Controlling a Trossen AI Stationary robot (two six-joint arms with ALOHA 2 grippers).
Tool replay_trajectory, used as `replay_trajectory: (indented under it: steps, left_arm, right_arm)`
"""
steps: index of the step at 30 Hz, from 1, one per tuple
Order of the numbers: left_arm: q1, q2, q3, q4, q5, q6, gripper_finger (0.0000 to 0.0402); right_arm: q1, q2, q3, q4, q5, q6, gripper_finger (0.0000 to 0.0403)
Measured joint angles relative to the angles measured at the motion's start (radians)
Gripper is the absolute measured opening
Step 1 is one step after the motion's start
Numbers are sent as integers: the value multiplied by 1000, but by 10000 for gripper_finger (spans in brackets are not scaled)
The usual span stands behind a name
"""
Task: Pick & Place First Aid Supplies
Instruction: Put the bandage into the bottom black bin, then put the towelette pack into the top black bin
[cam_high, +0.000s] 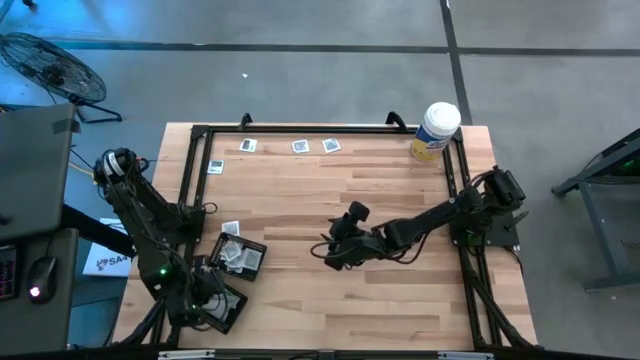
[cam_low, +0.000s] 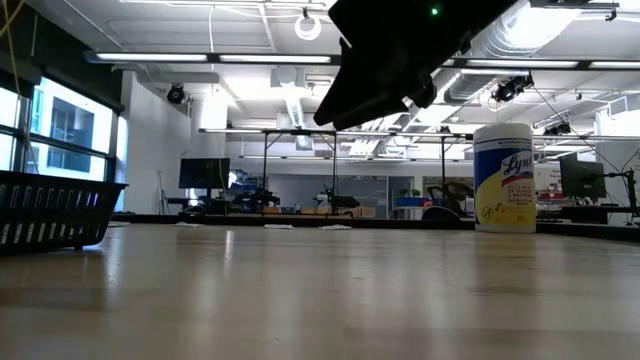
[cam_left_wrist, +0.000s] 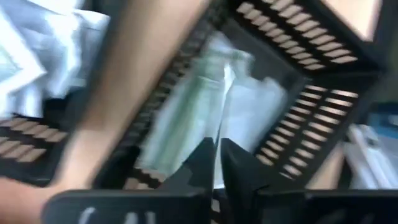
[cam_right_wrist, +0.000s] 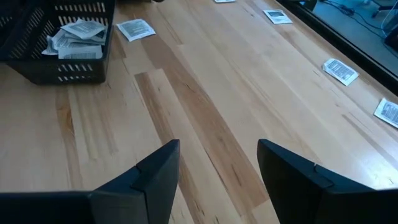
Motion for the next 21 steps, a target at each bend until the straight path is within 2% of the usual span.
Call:
replay_trajectory:
  steps: [4,9,11,15,21]
  left_arm:
    - [1,0,0,-65,-56,0,77]
    - [1,-1,0,-80,-78,28,130]
    - [2,-1,0,-101,-123,79,139]
    - [64,-9,0,-207,-264,80,142]
    - [249,-71,0,-285,-425,64,142]
  right_arm:
    - [0,0,0,0,-4,0,209]
    - [0,0,0,0,-4,0,209]
    - [0,0,0,0,-4,0,209]
    - [0,0,0,12,1,0,209]
    - [0,0,0,32,-2,-19,209]
